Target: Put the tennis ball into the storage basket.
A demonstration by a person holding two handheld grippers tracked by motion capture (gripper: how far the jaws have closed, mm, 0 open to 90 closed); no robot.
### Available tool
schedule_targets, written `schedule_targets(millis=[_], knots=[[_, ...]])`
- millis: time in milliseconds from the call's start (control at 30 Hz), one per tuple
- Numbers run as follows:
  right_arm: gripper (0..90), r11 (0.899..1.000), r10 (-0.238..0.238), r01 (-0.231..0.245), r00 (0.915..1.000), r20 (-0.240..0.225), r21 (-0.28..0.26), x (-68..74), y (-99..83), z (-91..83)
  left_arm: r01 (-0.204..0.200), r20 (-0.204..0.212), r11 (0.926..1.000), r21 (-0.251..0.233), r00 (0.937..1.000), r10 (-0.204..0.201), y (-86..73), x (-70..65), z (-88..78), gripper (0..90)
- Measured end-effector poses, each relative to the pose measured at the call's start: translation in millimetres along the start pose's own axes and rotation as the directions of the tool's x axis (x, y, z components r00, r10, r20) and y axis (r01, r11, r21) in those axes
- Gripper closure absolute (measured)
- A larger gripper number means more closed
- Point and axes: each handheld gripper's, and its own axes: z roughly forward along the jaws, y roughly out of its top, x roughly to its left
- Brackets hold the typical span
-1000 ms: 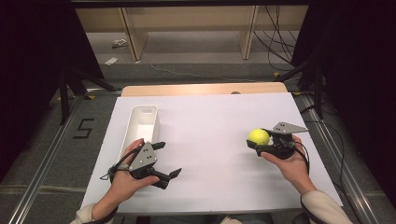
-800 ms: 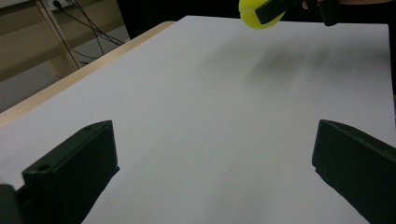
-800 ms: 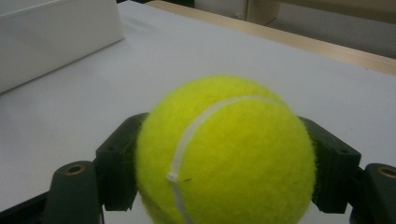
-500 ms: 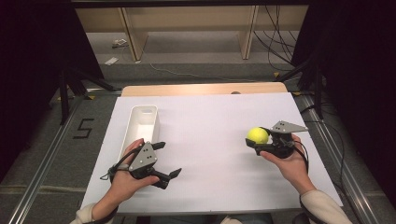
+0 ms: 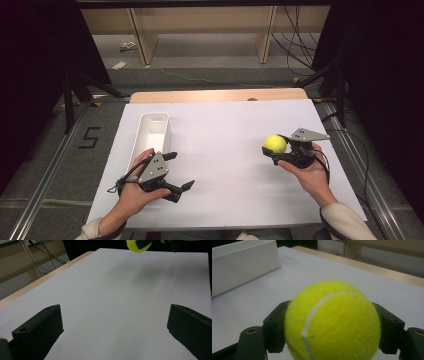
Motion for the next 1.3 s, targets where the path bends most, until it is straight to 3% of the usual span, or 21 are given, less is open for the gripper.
schedule_targets(millis=[1300], knots=[[26.4, 1.0, -0.017, 0.016, 0.9996, -0.024, -0.015, 8.2, 9.0, 8.6, 0.0, 0.0, 1.0, -0.002, 1.0, 0.0, 0.3, -0.2, -0.3, 0.0]])
